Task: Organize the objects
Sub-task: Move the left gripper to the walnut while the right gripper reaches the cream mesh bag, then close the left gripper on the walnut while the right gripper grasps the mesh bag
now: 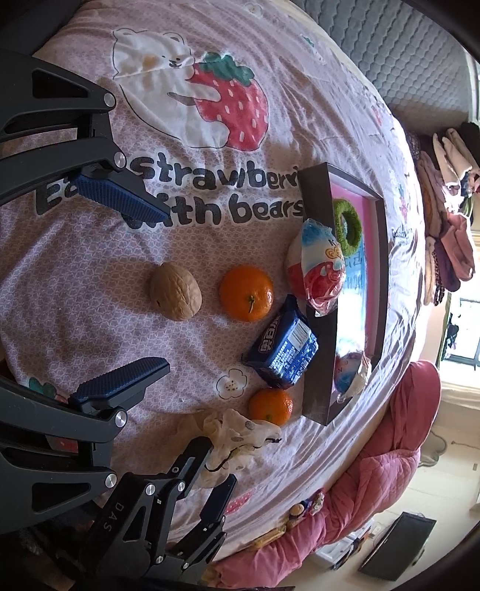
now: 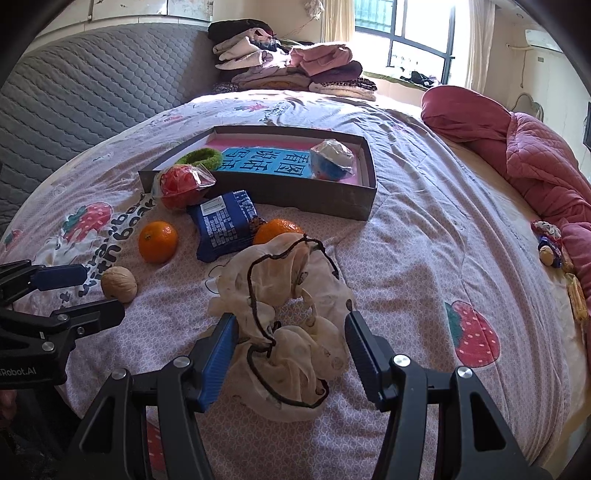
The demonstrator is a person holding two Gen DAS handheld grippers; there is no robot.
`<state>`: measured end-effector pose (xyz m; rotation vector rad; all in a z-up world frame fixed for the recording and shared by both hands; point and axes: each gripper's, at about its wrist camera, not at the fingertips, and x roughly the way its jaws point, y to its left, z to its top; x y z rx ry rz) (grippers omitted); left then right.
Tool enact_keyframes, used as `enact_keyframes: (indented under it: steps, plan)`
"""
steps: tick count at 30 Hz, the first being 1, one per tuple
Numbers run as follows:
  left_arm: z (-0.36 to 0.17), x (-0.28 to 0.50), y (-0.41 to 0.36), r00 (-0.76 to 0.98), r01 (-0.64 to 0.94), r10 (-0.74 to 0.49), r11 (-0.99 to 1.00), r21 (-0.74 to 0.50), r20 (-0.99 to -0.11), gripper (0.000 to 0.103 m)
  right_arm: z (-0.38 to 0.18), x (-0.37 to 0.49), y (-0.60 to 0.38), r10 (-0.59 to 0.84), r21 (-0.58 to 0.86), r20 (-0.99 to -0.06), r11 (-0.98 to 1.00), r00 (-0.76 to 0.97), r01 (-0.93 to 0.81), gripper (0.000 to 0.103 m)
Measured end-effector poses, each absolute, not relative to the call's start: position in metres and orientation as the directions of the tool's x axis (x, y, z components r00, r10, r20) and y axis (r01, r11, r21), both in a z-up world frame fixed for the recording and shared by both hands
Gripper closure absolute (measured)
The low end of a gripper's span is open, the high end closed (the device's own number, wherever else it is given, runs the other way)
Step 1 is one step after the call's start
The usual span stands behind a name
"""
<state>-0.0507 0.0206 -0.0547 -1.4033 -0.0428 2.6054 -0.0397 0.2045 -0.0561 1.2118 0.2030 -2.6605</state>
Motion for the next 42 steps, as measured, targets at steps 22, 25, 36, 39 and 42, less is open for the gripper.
enact_keyframes:
  steps: [22, 25, 36, 39, 42]
  plan:
    - [-0.071, -0.062, 0.026, -0.559, -0.184, 0.208, -0.975, -0.125, -0.802, 0.069, -0.071, -0.051, 0.204, -0.259, 0.085, -0.755, -0.950, -0.603, 0.301, 0.079]
    - [-0.070, -0.061, 0.024, -0.561, -0.183, 0.220, -0.973, -0.140, -0.798, 0.069, -0.069, -0.051, 0.211, -0.293, 0.136, -0.746, -0.946, -0.598, 0.295, 0.082]
    - [-0.056, -0.051, 0.024, -0.594, -0.194, 0.224, -0.972, -0.133, -0.773, 0.069, -0.054, -0.041, 0.214, -0.361, 0.183, -0.689, -0.926, -0.629, 0.331, 0.084]
    - [-0.053, -0.050, 0.023, -0.600, -0.190, 0.220, -0.973, -0.131, -0.769, 0.069, -0.052, -0.039, 0.213, -0.369, 0.185, -0.682, -0.922, -0.631, 0.340, 0.084]
    - [-0.051, -0.049, 0.022, -0.603, -0.188, 0.219, -0.974, -0.130, -0.767, 0.069, -0.049, -0.037, 0.213, -0.373, 0.184, -0.675, -0.921, -0.636, 0.345, 0.084]
